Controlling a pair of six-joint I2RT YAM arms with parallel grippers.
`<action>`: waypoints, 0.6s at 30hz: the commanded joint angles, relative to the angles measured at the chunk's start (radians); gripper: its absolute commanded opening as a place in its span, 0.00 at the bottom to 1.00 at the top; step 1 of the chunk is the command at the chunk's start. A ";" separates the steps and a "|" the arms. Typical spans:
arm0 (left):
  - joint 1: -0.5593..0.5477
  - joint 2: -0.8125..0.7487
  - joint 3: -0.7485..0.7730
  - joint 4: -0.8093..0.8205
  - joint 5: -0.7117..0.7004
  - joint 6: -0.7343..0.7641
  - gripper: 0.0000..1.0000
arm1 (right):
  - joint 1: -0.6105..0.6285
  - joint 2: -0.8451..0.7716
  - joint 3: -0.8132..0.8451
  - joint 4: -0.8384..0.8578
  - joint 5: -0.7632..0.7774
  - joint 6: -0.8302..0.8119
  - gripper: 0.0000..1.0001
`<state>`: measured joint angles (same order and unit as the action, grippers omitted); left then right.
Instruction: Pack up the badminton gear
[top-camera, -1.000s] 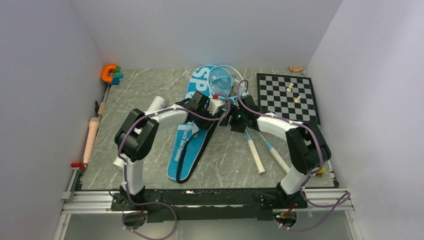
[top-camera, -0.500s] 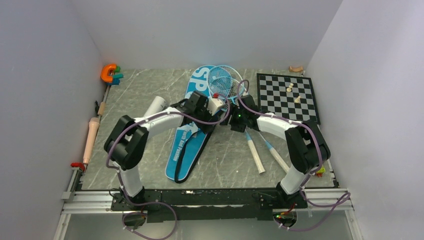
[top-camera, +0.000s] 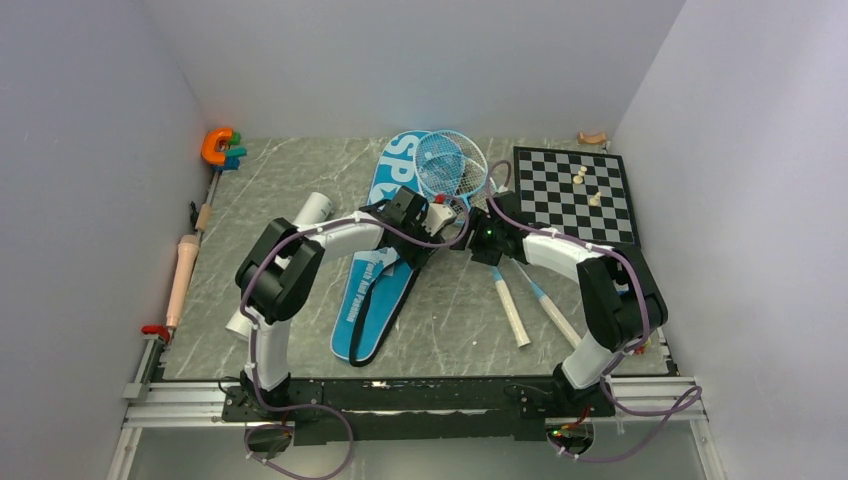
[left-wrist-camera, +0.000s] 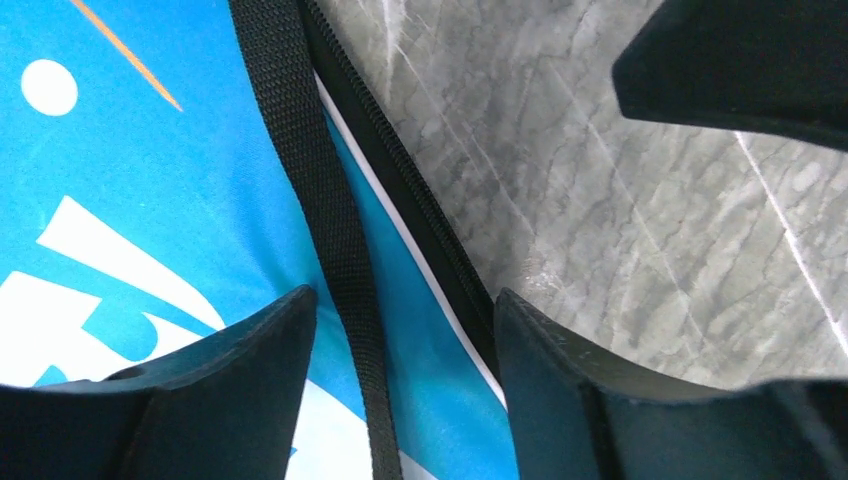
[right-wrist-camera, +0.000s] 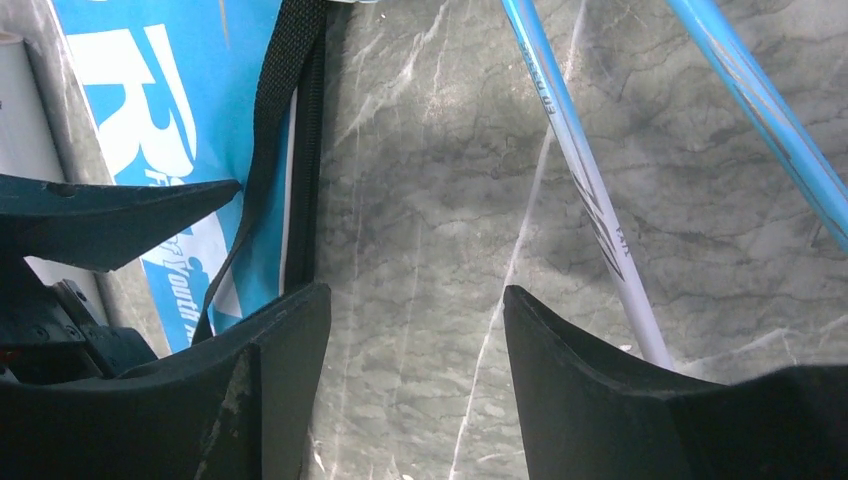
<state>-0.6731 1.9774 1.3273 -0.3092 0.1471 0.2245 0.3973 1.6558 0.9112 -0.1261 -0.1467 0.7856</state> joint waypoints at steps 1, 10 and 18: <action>0.004 0.025 0.031 -0.037 0.002 0.009 0.64 | -0.011 -0.048 -0.017 0.028 0.004 -0.013 0.67; 0.035 0.035 0.021 -0.047 0.045 0.012 0.33 | -0.020 -0.051 -0.029 0.040 -0.007 -0.013 0.66; 0.053 0.036 0.029 -0.063 0.084 -0.002 0.13 | -0.021 -0.044 -0.025 0.040 -0.015 -0.009 0.66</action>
<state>-0.6411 1.9804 1.3357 -0.3264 0.2180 0.2203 0.3813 1.6470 0.8864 -0.1246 -0.1513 0.7849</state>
